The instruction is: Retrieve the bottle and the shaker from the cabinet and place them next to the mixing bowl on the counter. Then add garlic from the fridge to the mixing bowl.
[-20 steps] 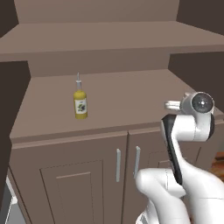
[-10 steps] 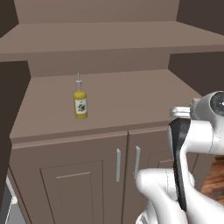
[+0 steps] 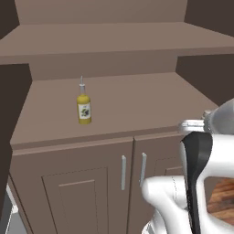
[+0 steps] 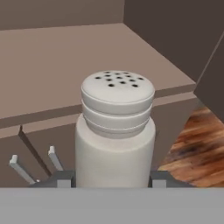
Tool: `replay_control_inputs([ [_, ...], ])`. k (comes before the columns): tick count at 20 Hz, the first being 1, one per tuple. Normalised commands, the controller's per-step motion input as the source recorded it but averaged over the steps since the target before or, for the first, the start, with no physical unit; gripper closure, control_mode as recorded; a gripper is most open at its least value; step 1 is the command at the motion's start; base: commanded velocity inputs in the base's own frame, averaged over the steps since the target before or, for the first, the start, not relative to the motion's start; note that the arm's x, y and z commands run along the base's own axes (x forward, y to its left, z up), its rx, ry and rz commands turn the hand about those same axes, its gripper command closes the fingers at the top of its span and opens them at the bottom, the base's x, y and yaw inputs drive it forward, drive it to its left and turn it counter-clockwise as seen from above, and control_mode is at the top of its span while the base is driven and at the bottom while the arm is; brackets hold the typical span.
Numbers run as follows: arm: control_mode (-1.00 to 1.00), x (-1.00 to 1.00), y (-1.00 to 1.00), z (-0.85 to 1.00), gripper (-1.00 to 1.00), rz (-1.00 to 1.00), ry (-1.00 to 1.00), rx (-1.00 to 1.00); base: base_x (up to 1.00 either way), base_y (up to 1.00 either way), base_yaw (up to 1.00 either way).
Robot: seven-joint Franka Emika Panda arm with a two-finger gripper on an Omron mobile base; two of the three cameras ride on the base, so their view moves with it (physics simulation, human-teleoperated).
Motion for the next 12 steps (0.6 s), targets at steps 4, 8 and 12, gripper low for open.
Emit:
replay_control_inputs([
  [4, -1.0, 0.0, 0.12, -0.32, 1.0, 0.0, -0.27, -0.01, 0.0, 0.0, 0.0],
  [8, -1.0, 0.0, 0.0, -0.36, 1.0, 0.0, -0.28, -0.05, 0.0, 0.0, 0.0],
  [12, -1.0, 0.0, 0.0, -0.27, 1.0, 0.0, -0.15, -0.06, 0.0, 0.0, 0.0],
])
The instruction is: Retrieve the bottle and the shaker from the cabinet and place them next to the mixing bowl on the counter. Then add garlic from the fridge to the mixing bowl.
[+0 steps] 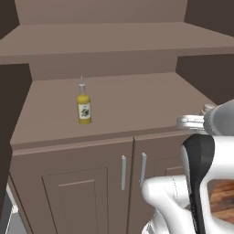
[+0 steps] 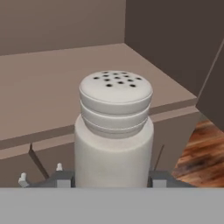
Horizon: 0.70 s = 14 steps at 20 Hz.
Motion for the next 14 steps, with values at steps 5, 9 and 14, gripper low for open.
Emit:
replay_control_inputs([
  [5, -1.0, 0.0, 0.0, 0.0, 1.0, 0.0, 0.0, 0.0, 0.0, 0.0, 0.0],
  [9, -1.0, -0.11, 0.0, 0.0, 1.0, 0.0, 0.0, 0.0, 0.0, 0.0, 0.0],
  [14, 1.0, 0.0, 0.0, 0.0, 1.0, 0.0, 0.0, 0.0, -0.66, 0.01, -0.02],
])
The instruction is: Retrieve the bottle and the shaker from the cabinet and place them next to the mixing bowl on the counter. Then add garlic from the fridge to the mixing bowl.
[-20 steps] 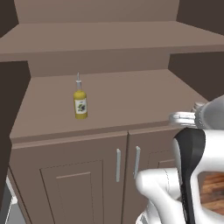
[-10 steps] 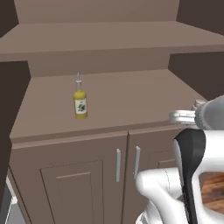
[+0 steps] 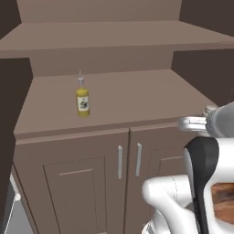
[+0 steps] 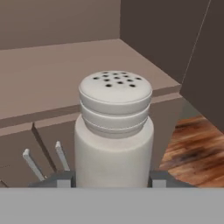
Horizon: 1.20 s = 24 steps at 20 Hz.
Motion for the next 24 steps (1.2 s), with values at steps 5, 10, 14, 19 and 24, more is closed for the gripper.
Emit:
replay_control_inputs([
  [5, 1.0, 0.0, 0.0, 0.0, 1.0, 0.0, 0.0, 0.0, -0.81, 0.1, -0.05],
  [10, 1.0, 0.0, 0.0, 0.0, 1.0, 0.0, 0.0, 0.0, -0.73, 0.06, -0.05],
  [14, 1.0, 0.0, 0.0, 0.0, 1.0, 0.0, 0.0, 0.0, -0.62, 0.01, -0.09],
  [19, 1.0, 0.0, 0.0, 0.0, 1.0, 0.0, 0.0, 0.0, -0.54, 0.03, -0.09],
  [24, 1.0, 0.0, 0.0, 0.0, 1.0, 0.0, 0.0, 0.0, -0.37, 0.08, -0.01],
])
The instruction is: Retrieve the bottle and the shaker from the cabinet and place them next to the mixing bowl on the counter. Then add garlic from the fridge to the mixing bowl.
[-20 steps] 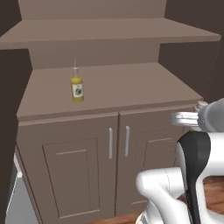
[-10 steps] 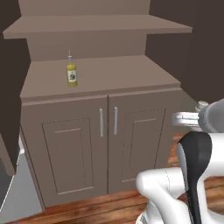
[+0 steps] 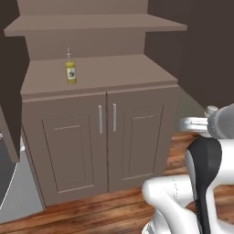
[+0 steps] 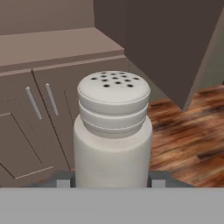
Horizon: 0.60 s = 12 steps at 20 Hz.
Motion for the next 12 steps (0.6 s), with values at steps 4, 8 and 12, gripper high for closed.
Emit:
replay_control_inputs([
  [4, 1.0, 0.0, 0.0, 0.0, 1.0, 0.0, 0.0, 0.0, -0.44, 0.0, 0.14],
  [8, 1.0, 0.0, 0.0, 0.0, 1.0, 0.0, 0.0, 0.0, -0.39, 0.0, 0.33],
  [12, 1.0, 0.0, 0.0, 0.0, 1.0, 0.0, 0.0, 0.0, -0.32, 0.0, 0.45],
])
